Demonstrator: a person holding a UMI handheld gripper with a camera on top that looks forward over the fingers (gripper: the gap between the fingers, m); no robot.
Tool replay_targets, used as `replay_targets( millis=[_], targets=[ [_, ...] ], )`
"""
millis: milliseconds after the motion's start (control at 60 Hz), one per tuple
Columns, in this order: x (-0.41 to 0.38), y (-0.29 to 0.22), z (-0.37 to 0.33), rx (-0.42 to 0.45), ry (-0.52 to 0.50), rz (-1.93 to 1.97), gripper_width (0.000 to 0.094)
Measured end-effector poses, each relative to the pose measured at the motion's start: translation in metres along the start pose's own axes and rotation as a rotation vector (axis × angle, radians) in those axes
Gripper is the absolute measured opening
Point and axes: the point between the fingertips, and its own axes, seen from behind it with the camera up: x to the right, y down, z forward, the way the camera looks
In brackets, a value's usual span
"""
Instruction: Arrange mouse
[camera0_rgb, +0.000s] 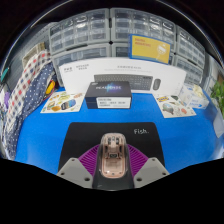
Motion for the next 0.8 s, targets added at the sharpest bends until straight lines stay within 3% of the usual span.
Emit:
replay_targets(
  millis=[150,200,217,333,483,800],
  targets=[
    [-0.001,0.000,0.001,-0.016,-0.001,-0.006,0.0486],
    [-0.008,0.001,0.000,-0.024,-0.022,-0.009,0.0606],
    [-0.011,0.000,0.000,-0.027,-0.032,-0.009,0.0684],
    [-0.013,0.002,-0.011,-0.051,-0.014,-0.019,0.0820],
    [-0.018,-0.014,-0.056,0.013,-0.012,-0.009,0.0838],
    [-0.012,-0.030,-0.220,0.177,0.018,0.008,0.0845]
  ],
)
